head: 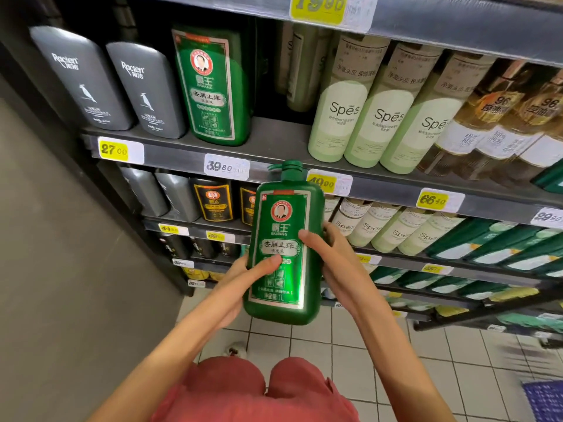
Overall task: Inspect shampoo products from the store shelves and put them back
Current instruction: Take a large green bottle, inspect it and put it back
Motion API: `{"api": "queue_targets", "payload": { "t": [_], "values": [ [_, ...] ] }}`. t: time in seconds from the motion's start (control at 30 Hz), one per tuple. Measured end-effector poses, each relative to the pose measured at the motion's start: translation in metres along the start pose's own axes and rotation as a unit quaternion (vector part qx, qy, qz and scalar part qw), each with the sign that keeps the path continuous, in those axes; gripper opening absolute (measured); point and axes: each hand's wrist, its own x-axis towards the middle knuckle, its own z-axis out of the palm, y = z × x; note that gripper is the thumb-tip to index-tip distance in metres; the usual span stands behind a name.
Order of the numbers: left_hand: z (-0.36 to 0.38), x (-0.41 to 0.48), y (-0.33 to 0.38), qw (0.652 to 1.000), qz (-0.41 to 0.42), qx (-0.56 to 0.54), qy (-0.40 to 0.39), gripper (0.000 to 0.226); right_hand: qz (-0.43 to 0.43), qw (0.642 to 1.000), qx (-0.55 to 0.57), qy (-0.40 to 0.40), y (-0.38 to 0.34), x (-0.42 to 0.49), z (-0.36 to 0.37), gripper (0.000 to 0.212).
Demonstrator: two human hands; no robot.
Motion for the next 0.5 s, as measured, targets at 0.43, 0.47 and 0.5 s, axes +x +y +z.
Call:
{"api": "queue_targets", "payload": {
  "t": [0.43,0.47,0.5],
  "values": [
    [-0.022,0.006,-0.007,0.989,0.086,0.102,-0.062,0.088,-0.037,0.993,-0.071,-0.081,0.015,0.002,-0.01,0.089],
    [-0.023,0.006,-0.006,0.985,0.095,0.124,-0.072,0.087,-0.044,0.992,-0.078,-0.091,0.014,0.001,-0.013,0.091],
    [-0.025,0.006,-0.004,0.979,0.109,0.154,-0.078,0.084,-0.056,0.989,-0.089,-0.1,0.012,0.002,-0.015,0.091]
  ]
}}
